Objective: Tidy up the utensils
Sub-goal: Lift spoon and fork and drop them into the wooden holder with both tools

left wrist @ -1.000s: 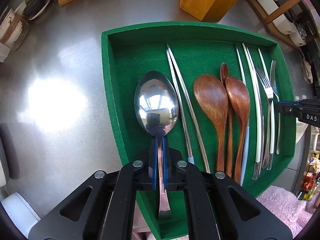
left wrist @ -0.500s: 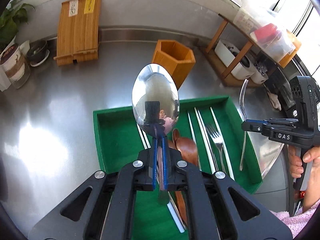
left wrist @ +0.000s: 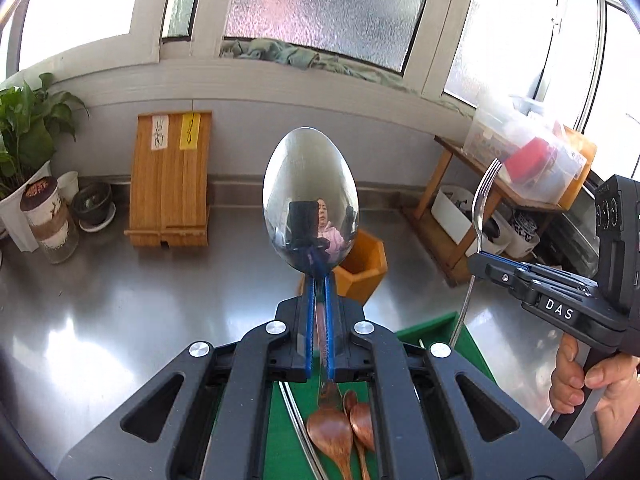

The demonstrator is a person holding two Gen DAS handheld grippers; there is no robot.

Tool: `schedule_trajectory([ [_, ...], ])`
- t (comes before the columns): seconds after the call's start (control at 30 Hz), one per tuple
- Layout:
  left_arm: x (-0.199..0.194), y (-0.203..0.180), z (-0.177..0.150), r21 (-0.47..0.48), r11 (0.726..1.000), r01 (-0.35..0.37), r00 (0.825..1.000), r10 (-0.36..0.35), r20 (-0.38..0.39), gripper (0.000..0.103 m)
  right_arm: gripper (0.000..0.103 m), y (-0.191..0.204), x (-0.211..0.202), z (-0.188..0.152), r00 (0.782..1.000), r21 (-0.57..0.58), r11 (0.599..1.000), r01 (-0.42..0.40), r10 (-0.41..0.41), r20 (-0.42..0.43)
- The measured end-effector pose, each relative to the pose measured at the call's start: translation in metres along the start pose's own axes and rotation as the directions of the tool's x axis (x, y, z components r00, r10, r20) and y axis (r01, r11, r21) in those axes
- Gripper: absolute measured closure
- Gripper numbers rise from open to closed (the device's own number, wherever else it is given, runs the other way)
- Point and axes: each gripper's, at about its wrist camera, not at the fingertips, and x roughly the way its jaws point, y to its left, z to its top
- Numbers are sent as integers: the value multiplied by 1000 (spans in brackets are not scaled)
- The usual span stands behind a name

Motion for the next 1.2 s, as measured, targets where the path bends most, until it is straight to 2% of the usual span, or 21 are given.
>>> schedule_trajectory([
  [0.2,15,-5,36,-11,1000,8,992,-7,129,100,96,3,19,38,994,-6,1000,-1,2,113],
  [0.4,43,-15,69,-1,1000,7,980,-6,199,100,96,3,45,67,988,3,1000,-30,29,151],
  [0.53,69,-14,74,-15,1000,11,985,-8,171,100,96,-3,68,70,991,27,999,-30,26,132],
  [0.7,98,-1,55,-31,999,16,996,-13,83,100,95,-16,93,52,997,63,997,-51,48,56],
  [0.77,106,7,47,-47,998,48,998,-46,46,99,95,-18,100,44,997,56,996,-68,67,28],
  [0.9,116,18,33,-67,988,137,991,-137,4,99,95,-20,112,30,996,35,996,-86,87,-28],
  [1.13,126,22,22,-70,980,185,979,-190,-76,97,92,-20,114,20,992,45,993,-106,109,-62],
  [1.2,124,23,18,-80,980,182,980,-188,-70,97,92,-19,112,21,993,43,994,-100,103,-63],
])
